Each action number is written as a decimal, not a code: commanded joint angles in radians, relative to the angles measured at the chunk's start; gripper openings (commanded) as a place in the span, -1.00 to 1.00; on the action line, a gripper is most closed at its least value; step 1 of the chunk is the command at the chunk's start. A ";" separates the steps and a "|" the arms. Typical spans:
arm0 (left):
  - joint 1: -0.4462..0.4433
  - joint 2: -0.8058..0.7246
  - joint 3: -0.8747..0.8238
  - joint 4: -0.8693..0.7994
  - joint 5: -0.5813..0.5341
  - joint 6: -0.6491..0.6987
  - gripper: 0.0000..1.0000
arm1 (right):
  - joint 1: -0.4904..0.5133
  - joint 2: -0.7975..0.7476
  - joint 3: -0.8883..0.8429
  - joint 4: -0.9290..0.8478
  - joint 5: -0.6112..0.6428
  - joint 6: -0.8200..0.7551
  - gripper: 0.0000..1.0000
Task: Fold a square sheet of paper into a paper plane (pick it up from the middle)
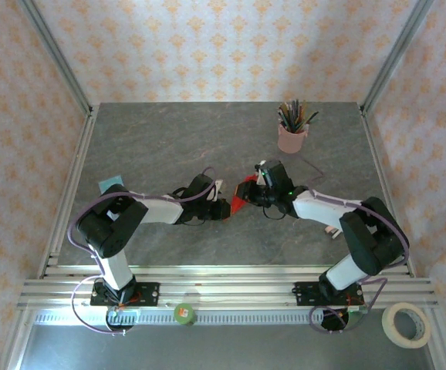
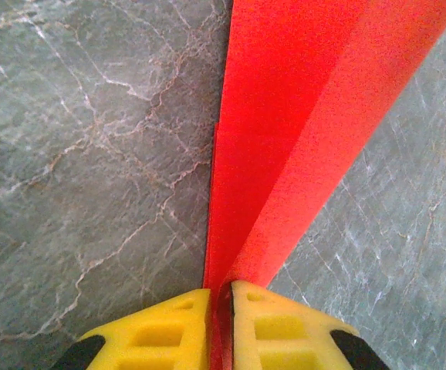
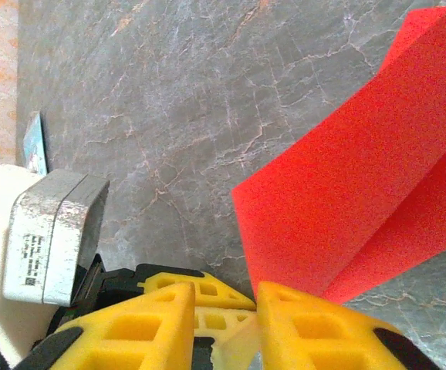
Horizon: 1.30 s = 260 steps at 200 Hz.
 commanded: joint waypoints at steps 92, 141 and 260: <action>0.006 0.022 -0.003 -0.046 -0.031 0.026 -0.70 | 0.001 0.156 0.105 -0.031 0.076 -0.044 -0.54; 0.006 0.021 -0.012 -0.044 -0.033 0.023 -0.73 | -0.003 0.184 0.123 -0.080 0.131 -0.038 -0.56; 0.006 0.028 -0.012 -0.045 -0.036 0.025 -0.76 | -0.010 0.214 0.132 -0.097 0.156 -0.031 -0.57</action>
